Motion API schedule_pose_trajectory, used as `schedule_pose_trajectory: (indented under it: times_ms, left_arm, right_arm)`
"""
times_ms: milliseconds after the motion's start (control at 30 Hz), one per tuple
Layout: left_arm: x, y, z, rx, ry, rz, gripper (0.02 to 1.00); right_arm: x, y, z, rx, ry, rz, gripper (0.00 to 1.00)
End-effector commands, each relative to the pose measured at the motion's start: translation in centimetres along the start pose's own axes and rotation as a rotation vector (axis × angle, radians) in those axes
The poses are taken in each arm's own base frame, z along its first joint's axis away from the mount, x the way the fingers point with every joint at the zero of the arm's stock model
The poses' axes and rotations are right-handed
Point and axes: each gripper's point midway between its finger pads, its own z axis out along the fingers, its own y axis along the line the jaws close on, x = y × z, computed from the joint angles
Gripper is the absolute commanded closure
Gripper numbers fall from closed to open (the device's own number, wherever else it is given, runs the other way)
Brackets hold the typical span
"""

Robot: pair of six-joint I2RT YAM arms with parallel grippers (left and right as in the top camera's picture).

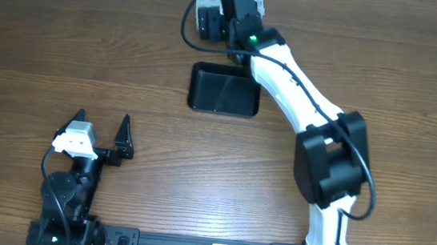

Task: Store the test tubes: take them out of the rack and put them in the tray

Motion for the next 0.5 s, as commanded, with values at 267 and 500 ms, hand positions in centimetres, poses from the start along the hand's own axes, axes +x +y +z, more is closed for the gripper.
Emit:
schedule_pose_trajectory:
  times_ms: [267,500]
  left_arm:
    - [0.2,0.4,0.0,-0.019,-0.004,0.014,0.018]
    - [0.2,0.4,0.0,-0.019,-0.004,0.014,0.018]
  right_arm:
    - [-1.5,-2.6,3.1,0.181,-0.067,0.076,0.115]
    - [-1.8,-3.0,4.4,0.194,-0.112,0.088,0.132]
